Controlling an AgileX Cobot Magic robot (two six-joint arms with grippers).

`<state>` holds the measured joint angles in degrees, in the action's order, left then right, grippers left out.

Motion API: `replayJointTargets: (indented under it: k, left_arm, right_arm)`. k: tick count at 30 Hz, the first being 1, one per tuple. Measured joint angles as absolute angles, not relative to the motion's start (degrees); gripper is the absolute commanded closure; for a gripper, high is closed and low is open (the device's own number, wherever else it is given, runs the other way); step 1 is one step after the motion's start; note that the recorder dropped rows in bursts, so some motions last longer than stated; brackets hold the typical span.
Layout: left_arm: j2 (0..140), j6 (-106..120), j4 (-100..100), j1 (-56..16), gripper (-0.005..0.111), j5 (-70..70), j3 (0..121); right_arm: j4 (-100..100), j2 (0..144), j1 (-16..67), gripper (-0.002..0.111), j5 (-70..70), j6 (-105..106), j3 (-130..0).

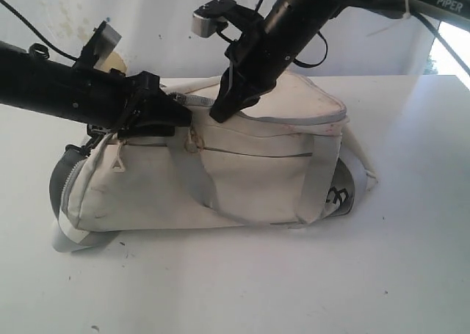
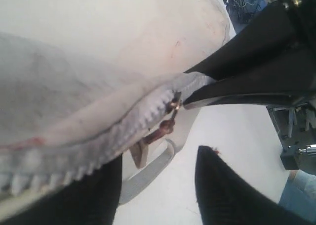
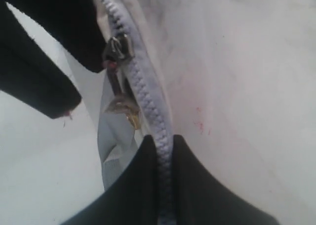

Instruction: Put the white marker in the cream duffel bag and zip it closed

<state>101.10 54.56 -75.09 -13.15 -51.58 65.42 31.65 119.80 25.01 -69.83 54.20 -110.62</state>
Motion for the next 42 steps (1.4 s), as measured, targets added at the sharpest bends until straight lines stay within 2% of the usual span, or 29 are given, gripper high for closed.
replayJointTargets:
  k: [27,30,36,40,42]
  left_arm:
    - [105.8,73.3,-85.1,-13.15,0.059,-52.6,65.42]
    - [105.8,74.41,-85.2,-13.15,0.065,-51.85,65.42]
    - [105.8,74.97,-87.0,-13.15,0.085,-50.59,65.42]
    - [105.89,75.19,-87.35,-13.15,0.104,-49.97,65.42]
    - [106.22,75.32,-87.52,-13.15,0.107,-49.97,65.42]
  right_arm:
    - [35.36,119.8,24.91,0.108,-69.37,54.12,-110.62]
    - [35.6,119.9,24.91,0.108,-69.25,54.12,-110.62]
    - [36.36,119.9,24.91,0.108,-69.16,54.12,-110.62]
    - [36.92,119.9,24.69,0.108,-69.16,54.12,-110.62]
    - [36.92,119.9,24.69,0.108,-69.39,54.12,-110.62]
